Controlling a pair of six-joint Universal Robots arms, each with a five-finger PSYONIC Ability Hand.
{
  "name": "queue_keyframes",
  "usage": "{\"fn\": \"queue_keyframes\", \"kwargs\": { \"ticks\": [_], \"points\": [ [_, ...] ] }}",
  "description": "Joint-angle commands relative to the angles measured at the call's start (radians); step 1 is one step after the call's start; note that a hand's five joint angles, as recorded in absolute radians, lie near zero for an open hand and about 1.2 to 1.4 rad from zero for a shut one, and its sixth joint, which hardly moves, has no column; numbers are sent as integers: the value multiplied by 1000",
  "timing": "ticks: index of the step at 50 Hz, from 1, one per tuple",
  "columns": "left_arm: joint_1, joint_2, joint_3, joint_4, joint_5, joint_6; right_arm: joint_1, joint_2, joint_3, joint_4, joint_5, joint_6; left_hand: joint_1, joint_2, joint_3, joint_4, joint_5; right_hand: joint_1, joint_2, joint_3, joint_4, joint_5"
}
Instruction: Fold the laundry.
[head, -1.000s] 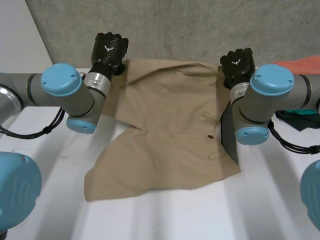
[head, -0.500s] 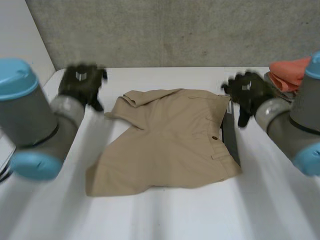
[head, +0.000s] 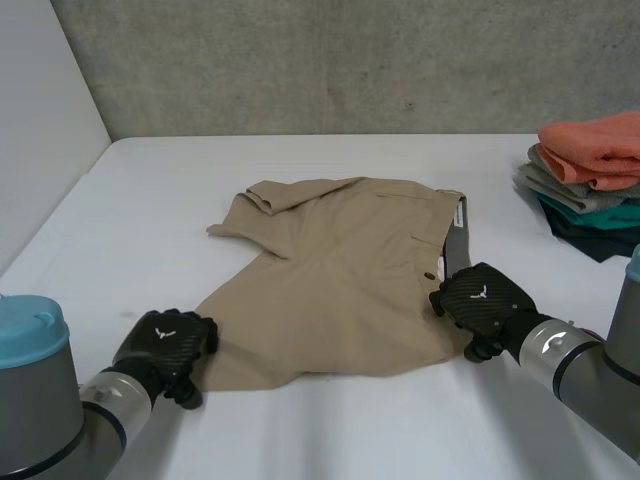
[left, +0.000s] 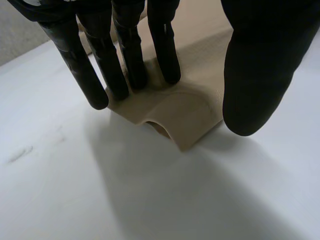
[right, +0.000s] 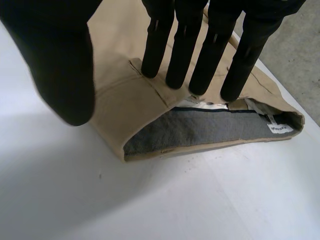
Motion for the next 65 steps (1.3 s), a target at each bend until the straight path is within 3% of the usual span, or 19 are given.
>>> {"fn": "queue_keyframes", "kwargs": {
  "ticks": [1, 2, 14, 21, 22, 30, 38, 47, 51, 57, 59, 62, 65],
  "points": [
    [-4, -45, 4, 116, -2, 5, 4, 41, -2, -61, 7, 1, 52, 53, 52, 58, 66, 533, 534, 540, 543, 542],
    [-5, -48, 4, 127, -2, 8, 3, 53, -2, -66, 8, 1, 52, 53, 52, 58, 66, 669, 670, 676, 679, 678],
    [-18, -114, 18, 217, -2, 20, 0, 52, 9, -95, 16, 5, 173, 174, 172, 178, 186, 670, 671, 678, 680, 679],
    [-7, -137, 26, 294, -2, 33, -3, 47, 11, -86, 40, 7, 718, 719, 718, 724, 732, 670, 671, 678, 680, 679],
    [-5, -135, 26, 301, -2, 33, -3, 41, 12, -83, 48, 7, 762, 764, 762, 768, 776, 485, 486, 493, 495, 494],
    [-7, -106, 43, 314, -2, 34, -2, -45, 28, -53, 94, 40, 801, 802, 800, 806, 814, -162, -161, -155, -152, -153],
    [-16, 22, 93, 234, -2, 26, 0, -138, 21, 19, 114, 209, 801, 802, 800, 806, 814, -283, -282, -275, -273, -274],
    [-30, 131, 179, 124, -4, 3, 14, -123, 15, 72, 89, 335, 801, 802, 800, 806, 814, -274, -273, -267, -264, -265],
    [-33, 145, 205, 116, -4, -30, 44, -48, 0, 36, 91, 341, 801, 802, 800, 806, 814, -268, -267, -261, -258, -259],
    [-33, 145, 231, 110, -4, -75, 90, 56, -45, -6, 100, 343, 801, 802, 800, 806, 814, -233, -232, -226, -223, -224],
    [-34, 145, 233, 108, -4, -84, 96, 78, -57, -27, 103, 343, 801, 802, 800, 806, 814, 45, 45, 52, 54, 53],
    [-36, 145, 230, 104, -4, -86, 90, 79, -63, -102, 125, 343, 801, 802, 800, 806, 814, 668, 669, 676, 678, 677],
    [-38, 151, 221, 79, -2, -81, 87, 63, -54, -162, 184, 338, 801, 802, 800, 806, 814, 670, 671, 678, 680, 679]
  ]
}}
